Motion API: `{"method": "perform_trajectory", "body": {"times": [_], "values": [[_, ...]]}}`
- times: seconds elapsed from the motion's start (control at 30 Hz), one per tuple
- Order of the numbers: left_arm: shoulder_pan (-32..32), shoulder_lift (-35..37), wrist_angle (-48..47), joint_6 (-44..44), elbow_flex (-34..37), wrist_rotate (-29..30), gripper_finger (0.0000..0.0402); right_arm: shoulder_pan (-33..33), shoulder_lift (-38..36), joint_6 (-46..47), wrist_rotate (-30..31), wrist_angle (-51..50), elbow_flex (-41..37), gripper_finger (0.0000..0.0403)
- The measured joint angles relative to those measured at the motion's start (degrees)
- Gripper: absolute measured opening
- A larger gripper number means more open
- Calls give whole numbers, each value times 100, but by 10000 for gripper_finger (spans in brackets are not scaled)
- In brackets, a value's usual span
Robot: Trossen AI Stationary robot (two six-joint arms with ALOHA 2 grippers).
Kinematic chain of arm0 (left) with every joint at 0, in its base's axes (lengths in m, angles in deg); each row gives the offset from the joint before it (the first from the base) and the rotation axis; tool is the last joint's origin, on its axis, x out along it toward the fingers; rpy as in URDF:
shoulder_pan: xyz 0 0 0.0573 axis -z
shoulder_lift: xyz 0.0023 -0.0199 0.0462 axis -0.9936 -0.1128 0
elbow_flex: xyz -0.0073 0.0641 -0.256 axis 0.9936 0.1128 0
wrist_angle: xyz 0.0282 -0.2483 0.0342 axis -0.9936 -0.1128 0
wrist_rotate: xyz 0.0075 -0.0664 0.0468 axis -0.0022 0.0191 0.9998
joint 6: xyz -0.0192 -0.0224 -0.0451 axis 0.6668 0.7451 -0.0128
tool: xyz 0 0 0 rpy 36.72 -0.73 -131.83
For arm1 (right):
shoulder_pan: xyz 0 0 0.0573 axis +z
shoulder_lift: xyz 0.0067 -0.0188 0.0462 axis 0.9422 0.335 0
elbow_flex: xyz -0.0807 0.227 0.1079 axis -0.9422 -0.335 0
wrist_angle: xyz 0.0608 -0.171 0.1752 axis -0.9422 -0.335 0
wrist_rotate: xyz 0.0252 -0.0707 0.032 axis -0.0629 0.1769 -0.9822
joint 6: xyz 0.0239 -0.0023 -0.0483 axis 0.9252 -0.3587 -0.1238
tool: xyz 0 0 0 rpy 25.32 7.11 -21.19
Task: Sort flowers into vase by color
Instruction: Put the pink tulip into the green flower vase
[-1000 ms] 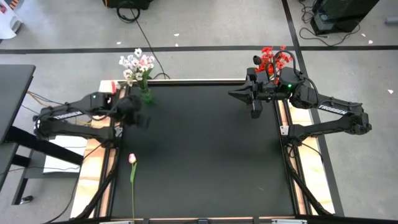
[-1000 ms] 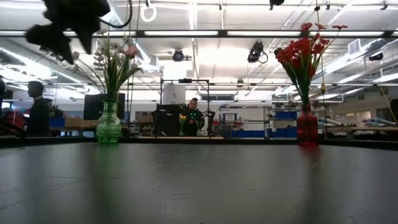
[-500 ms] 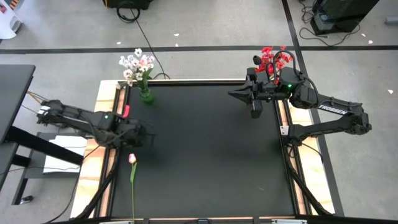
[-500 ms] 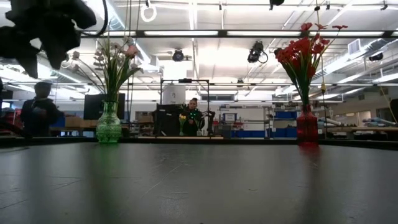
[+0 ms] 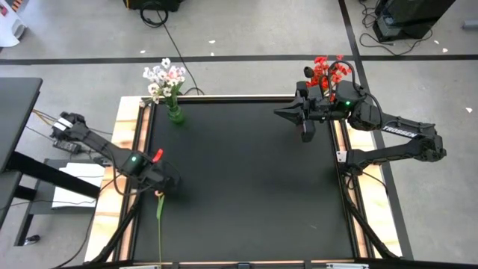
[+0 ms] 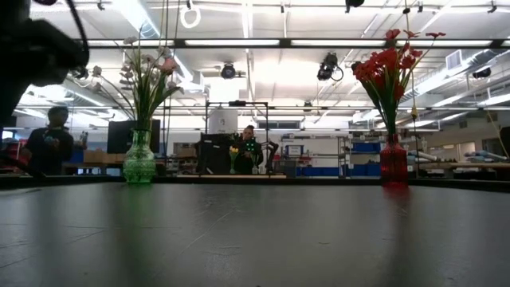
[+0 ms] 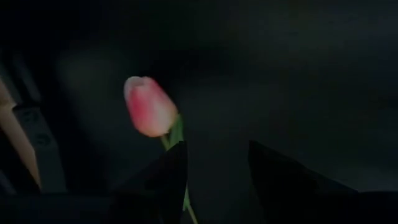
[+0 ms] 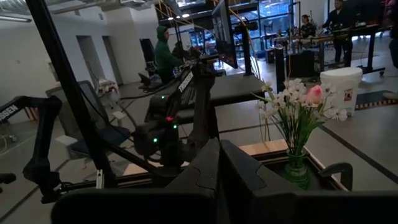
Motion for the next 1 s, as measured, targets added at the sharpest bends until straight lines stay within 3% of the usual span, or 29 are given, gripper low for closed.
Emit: {"method": "perform_trajectory", "body": {"times": [0.3,0.5,0.7,1.0], "values": [[685,-35,355,760,405,-76,180,0,0,-2,1,0,0,23],[1004,-39,1109,1219,824,-68,231,0,0,-2,2,-1,1,23],[1030,-75,989,1330,911,-95,278,0,0,-2,0,0,0,23],[1138,-622,1007,1376,911,-150,260,0,0,-2,0,0,0,23]]}}
